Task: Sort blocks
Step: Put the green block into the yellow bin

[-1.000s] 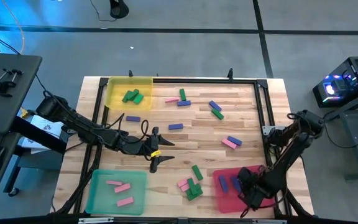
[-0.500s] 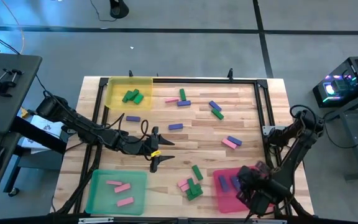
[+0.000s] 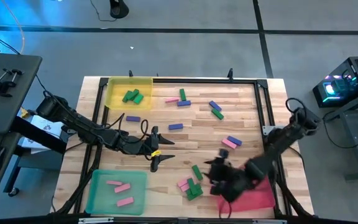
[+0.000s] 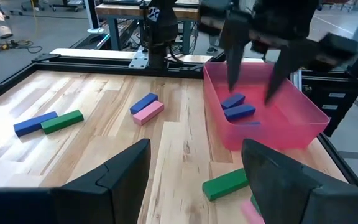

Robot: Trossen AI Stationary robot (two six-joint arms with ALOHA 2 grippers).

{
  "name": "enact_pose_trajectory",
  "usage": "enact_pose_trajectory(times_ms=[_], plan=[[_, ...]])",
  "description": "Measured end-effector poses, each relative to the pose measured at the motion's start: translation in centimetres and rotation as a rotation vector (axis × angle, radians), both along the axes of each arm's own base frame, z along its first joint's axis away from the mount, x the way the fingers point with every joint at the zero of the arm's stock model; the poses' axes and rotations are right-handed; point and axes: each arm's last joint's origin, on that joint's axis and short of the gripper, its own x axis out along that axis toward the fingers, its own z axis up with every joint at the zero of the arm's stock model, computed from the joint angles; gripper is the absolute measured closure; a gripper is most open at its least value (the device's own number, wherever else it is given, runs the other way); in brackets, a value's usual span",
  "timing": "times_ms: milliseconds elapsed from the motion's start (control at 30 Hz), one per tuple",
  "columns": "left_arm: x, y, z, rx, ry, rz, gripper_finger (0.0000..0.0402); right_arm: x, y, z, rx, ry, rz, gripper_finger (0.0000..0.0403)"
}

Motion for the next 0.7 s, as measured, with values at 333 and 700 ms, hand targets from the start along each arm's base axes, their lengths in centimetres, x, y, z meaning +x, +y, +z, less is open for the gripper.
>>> enact_pose_trajectory(times_ms=[333, 700], plan=[[-0.5, -0.3, -0.5, -0.073, 0.062, 0.017, 0.0163, 5.2, -4.0, 0.2, 0.126, 0.083, 0.411, 0.0132], [-1.0, -1.3, -0.7, -0.071, 0.081, 0.024, 0.0163, 7.4, -2.7, -6.3, -0.073, 0.249, 0.795, 0.0128]])
